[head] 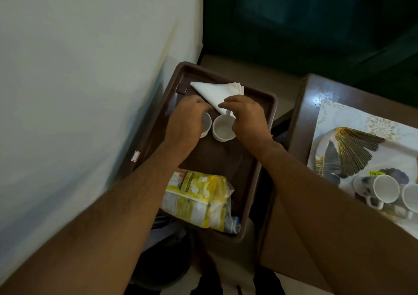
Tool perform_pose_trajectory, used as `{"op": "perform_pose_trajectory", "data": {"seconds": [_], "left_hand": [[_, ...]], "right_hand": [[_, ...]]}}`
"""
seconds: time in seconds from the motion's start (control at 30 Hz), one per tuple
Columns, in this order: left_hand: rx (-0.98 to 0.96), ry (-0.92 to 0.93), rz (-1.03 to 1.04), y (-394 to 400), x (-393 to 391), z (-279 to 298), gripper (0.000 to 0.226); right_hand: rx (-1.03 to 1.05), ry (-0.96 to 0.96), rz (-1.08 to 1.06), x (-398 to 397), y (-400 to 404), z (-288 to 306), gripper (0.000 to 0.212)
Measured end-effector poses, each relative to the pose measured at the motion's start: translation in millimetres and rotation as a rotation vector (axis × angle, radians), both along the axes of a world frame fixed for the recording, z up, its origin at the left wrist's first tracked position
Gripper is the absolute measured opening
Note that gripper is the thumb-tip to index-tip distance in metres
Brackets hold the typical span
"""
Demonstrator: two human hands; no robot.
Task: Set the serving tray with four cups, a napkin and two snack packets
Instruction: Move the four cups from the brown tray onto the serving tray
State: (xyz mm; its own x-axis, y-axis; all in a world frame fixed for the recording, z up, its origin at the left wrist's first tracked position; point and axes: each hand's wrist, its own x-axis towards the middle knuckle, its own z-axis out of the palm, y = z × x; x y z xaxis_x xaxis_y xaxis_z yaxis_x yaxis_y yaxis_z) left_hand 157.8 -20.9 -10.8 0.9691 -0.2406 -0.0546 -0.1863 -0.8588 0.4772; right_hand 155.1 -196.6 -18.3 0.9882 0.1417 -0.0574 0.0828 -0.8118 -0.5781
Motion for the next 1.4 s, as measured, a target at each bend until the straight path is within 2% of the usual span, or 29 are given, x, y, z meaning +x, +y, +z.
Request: {"op": "perform_pose_trajectory", "data": {"seconds": [0.23,0.43,0.57,0.8,1.07,1.4], "left_hand": [[-0.073,-0.02,0.099,8,1,1,0.04],[-0.133,-0.074,0.229,18,-16,-3,0.022],[-0.092,-0.063,0.374,17,-35,-7,0.023],[-0.129,-0.021,0.527,8,-69,-2,0.015],[-0.204,-0.004,0.602,-3,-82,2,0.015],[-0.214,-0.012,0.637,-13,-88,8,0.023]], "right_hand": [[-0.047,-0.01,-0.011,2,-8,0,0.037],[-0.078,0.011,-0.103,-12,-16,2,0.033],[-0.078,0.019,-0.203,-29,-14,5,0.029],[-0.063,0.071,-0.355,-58,-1,8,0.006],[0.04,0.04,-0.443,-71,20,3,0.016],[0.14,0.017,-0.464,-72,21,2,0.016]]}}
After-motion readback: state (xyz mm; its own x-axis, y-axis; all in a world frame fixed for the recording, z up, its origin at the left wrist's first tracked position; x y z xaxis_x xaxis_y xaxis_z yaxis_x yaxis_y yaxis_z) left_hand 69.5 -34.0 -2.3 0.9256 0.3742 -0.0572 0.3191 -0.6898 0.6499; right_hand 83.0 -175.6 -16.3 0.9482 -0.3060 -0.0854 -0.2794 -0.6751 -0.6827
